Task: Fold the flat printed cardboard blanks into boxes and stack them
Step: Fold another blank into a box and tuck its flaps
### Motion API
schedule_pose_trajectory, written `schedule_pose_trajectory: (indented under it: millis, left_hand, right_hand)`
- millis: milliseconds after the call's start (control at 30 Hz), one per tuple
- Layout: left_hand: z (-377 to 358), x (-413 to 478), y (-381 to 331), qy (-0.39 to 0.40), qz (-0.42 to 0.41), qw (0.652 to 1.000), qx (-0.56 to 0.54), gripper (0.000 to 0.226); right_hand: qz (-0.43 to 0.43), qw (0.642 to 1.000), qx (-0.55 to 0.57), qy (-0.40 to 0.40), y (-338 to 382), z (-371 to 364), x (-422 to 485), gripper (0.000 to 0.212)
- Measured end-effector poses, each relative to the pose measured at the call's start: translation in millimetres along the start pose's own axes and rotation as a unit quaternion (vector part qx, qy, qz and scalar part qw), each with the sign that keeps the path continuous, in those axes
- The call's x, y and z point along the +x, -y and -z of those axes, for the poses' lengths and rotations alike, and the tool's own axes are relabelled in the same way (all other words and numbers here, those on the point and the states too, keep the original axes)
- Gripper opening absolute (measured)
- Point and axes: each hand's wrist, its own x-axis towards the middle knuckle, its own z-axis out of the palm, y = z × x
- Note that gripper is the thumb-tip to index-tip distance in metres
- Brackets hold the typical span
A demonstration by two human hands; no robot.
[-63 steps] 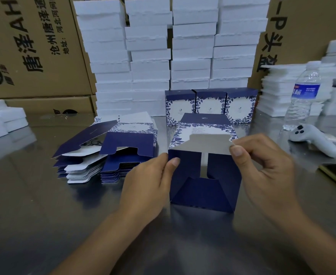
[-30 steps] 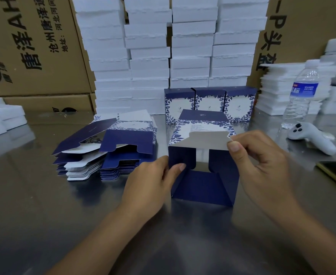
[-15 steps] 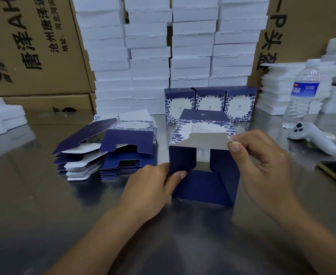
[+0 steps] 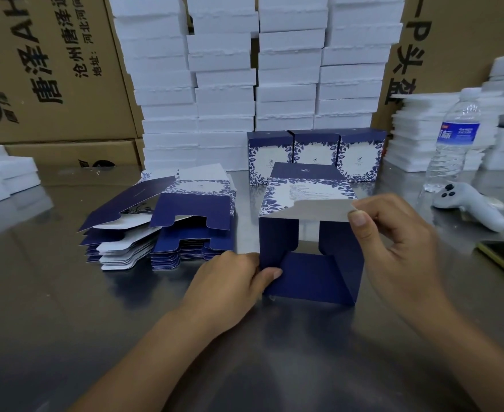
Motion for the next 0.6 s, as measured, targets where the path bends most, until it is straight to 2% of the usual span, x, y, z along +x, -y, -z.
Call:
schedule_pose_trajectory:
  millis: [133, 433, 600]
  left_hand:
    - [-2.7, -0.5, 3.5, 0.031, -0.019, 0.999, 0.039, 0.029]
    - [-6.8, 2.7, 7.1, 0.016, -0.002, 0.999, -0.049, 0.031]
    - [-2.5, 1.8, 9.6, 0.045, -0.017, 0.999, 0.001, 0.033]
  right_hand:
    - [-0.004, 1.000, -0.010, 0.001, -1.4, -0.1, -0.7, 0.022]
    - [-0.004, 1.000, -0.007, 0.000, -4.8, -0.2, -0.7, 0.020]
    - [-0.035, 0.999, 0.013, -0.005, -4.6, -0.3, -0.4, 0.020]
